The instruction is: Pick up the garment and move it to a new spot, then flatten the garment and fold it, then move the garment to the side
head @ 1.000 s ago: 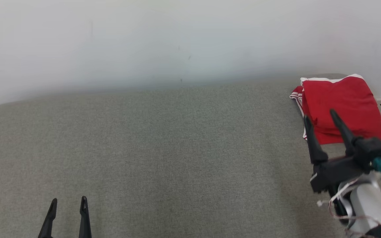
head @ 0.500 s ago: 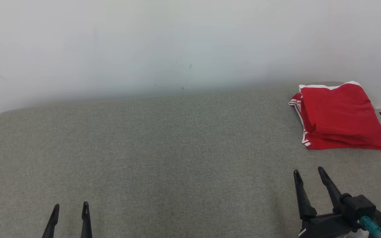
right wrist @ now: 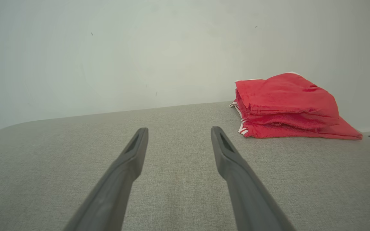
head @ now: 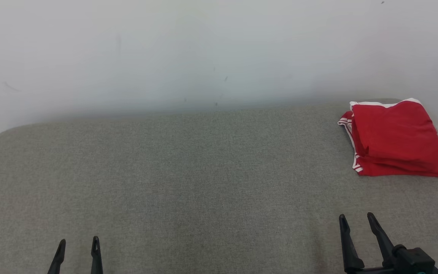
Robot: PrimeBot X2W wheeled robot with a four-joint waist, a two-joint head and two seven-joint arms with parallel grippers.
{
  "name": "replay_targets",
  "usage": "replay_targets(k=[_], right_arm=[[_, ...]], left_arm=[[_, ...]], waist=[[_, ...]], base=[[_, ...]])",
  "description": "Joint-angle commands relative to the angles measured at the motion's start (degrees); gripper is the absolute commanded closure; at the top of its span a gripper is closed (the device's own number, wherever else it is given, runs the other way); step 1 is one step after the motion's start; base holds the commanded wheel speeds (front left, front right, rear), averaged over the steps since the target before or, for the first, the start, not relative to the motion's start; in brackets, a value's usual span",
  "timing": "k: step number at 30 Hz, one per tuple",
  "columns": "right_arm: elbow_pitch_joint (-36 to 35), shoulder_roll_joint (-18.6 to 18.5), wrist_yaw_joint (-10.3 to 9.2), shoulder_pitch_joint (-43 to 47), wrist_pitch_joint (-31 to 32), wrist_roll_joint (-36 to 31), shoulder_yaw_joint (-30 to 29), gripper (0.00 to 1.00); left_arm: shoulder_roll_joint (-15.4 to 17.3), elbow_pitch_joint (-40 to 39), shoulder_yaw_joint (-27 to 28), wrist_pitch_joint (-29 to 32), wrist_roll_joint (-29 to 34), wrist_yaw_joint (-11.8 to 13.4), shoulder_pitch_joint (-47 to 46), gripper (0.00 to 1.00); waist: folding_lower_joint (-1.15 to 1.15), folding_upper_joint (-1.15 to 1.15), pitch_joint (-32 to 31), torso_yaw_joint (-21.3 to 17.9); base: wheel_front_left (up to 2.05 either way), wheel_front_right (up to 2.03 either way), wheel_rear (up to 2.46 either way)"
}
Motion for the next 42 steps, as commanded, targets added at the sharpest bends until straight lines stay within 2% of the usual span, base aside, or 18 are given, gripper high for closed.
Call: replay_targets(k=[1, 16, 17, 21, 42], right_arm=[[-0.33, 0.57, -0.17, 0.69, -0.23, -0.50, -0.04, 0.00], [-0.26, 0.27, -0.17, 1.05, -0.23, -0.43, 0.52, 0.00], [-0.15, 0.47, 0.00, 0.63, 0.03, -0.43, 0.46, 1.00], [1.87, 0.83, 0.00, 1.25, 0.58, 0.17, 0.42, 1.00], [1.91, 1.92, -0.02, -1.79, 6.47, 23.20, -0.98, 1.00]], left_arm=[[0.01, 0.23, 0.23, -0.18, 0.46, -0.08, -0.11, 0.00], [-0.11, 1.91, 0.64, -0.18, -1.13, -0.28, 0.11, 0.00], [-0.11, 2.04, 0.45, 0.01, -1.12, -0.06, -0.08, 1.00], [-0.49, 4.25, 0.45, 0.53, -1.67, -0.04, 0.29, 1.00], [-0.47, 4.60, 0.44, 6.44, -25.67, -0.16, -3.20, 1.00]], waist=[[0.00, 0.00, -0.05, 0.18], [0.00, 0.00, -0.08, 0.79], [0.00, 0.00, -0.08, 0.79], [0.00, 0.00, -0.06, 0.82], [0.00, 0.00, 0.52, 1.27]], base=[[0.00, 0.00, 0.00], [0.00, 0.00, 0.00], [0.00, 0.00, 0.00], [0.00, 0.00, 0.00], [0.00, 0.00, 0.00]])
